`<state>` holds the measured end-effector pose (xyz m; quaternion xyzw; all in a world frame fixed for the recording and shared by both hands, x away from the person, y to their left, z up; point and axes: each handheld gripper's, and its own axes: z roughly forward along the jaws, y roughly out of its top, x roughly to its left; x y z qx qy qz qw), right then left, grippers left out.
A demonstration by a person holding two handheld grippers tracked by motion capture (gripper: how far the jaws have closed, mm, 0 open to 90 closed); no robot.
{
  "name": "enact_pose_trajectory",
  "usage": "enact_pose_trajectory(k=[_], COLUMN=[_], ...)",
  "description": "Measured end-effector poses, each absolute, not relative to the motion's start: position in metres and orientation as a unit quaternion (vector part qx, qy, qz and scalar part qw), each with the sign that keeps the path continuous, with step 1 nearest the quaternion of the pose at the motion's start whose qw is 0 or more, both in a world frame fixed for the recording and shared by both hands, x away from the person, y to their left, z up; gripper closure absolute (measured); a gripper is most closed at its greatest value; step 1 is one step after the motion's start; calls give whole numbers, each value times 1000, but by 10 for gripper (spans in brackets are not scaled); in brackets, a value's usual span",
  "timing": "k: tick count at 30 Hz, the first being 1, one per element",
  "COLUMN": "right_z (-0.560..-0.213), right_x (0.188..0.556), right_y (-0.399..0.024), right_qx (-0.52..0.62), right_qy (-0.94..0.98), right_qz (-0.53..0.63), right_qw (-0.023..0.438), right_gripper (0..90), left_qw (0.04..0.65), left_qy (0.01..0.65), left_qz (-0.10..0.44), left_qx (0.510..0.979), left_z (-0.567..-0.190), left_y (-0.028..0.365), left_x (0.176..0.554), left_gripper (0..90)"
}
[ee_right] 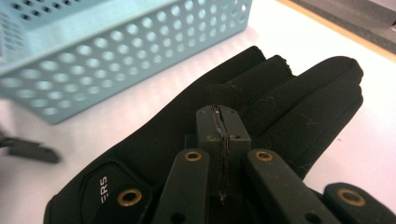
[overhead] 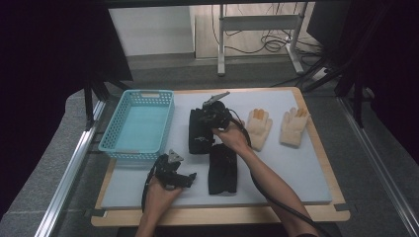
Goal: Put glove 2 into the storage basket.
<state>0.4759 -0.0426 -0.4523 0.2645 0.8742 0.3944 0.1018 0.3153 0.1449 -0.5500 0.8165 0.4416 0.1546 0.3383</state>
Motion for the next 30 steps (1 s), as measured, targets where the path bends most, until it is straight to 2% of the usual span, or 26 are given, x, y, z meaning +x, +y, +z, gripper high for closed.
enact_pose_trajectory(k=[6,14,22,30], right_z=[-430,-426,-449,-490], right_x=[447,398,364,370], right_y=[-70,-102,-116,-118], right_qx=[256,254,271,305], right_qy=[873,875,878,878], right_qz=[403,399,380,359], right_qw=[102,101,103,84], right_gripper=[883,882,882,877], left_qw=[338,340,343,341], left_qy=[442,444,446,445], left_qz=[155,155,156,156], left_qx=[817,814,811,814], left_z=[-550,-550,-550,-550], left_y=[145,144,144,144], left_x=[315,315,315,315], left_gripper=[12,12,12,12])
